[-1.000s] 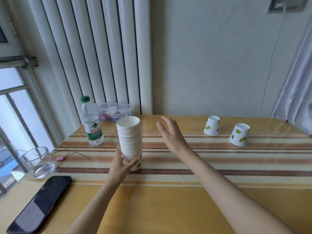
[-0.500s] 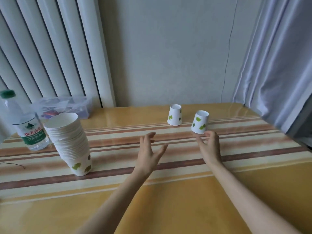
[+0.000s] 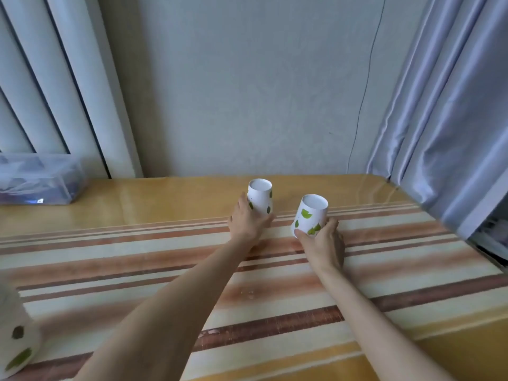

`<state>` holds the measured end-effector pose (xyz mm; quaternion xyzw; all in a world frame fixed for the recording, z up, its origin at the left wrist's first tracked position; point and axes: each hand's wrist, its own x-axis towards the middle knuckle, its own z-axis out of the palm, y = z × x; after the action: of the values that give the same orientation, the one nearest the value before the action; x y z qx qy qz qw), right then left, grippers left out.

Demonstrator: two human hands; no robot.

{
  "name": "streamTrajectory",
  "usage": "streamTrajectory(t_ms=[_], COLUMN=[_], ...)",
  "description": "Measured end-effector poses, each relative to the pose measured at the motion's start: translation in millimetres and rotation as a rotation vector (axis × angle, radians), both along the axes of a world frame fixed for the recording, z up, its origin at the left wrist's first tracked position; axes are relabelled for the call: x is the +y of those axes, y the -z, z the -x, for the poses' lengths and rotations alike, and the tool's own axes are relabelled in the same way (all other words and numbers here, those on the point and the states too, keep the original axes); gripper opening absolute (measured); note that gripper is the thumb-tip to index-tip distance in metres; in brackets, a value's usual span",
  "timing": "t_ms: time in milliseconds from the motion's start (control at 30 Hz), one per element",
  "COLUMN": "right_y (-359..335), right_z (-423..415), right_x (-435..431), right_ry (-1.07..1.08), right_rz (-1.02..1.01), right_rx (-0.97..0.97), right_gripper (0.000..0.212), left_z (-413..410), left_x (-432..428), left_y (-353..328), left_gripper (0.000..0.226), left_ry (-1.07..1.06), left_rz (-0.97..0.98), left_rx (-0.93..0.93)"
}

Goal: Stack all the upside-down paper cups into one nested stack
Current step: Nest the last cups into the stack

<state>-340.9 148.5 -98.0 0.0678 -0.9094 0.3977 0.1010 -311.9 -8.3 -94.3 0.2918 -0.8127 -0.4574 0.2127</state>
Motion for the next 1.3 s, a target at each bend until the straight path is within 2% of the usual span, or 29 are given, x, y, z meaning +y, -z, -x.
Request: streamTrajectory(t_ms=[133, 200, 267, 400, 533, 600, 767, 933, 1033, 1167, 1300], right_y=[-3.5, -10.1, -19.3, -42.5, -66.9, -76.8, -107.1, -135.1, -143.0, -139.2, -135.8], right_z=[-5.9, -19.5, -39.7, -91.0, -152.4, -180.5, -234.9, -258.7, -260.9, -259.4, -252.4], right_x=[0.1, 1.3, -0.1, -15.4, -39.3, -53.1, -85.6, -106.0, -111.7, -111.7, -107.0], right_ry=[-0.046, -0.096, -0.185, -0.41, -0.485, -0.545, -0.724, -0.772, -0.75, -0.726, -0.668], right_rz=[0.086, 0.168, 0.276, 0.49, 0.567, 0.589, 0.649, 0.706, 0.727, 0.718, 0.715], right_rx=[-0.031, -0.025, -0.036, -0.145, -0.287, -0.297, -0.283, -0.196, -0.181, -0.169, -0.143], right_gripper=[0.06, 0.06, 0.059, 0.052, 0.052, 0.051, 0.049, 0.052, 0.047, 0.041, 0.035], left_z=[-7.3, -29.9, -62.3, -150.0, -245.7, -290.5, -376.9, -406.7, -399.7, -377.1, -363.0], left_x=[1.3, 4.3, 7.8, 12.2, 8.0, 1.6, -29.1, -70.4, -94.5, -110.4, -114.8], left_y=[-5.3, -9.1, -17.5, -46.3, -86.1, -110.8, -169.6, -209.7, -221.0, -210.3, -188.0], left_gripper=[0.058, 0.057, 0.058, 0.069, 0.08, 0.082, 0.058, 0.045, 0.053, 0.06, 0.049], left_ry=[0.011, 0.045, 0.09, 0.08, 0.002, -0.093, -0.259, -0.377, -0.331, -0.21, -0.065], left_rz=[-0.073, -0.159, -0.157, -0.059, 0.05, 0.093, 0.27, 0.419, 0.539, 0.582, 0.617], left_rx=[0.052, 0.11, 0.163, 0.254, 0.268, 0.285, 0.332, 0.358, 0.251, 0.021, -0.25])
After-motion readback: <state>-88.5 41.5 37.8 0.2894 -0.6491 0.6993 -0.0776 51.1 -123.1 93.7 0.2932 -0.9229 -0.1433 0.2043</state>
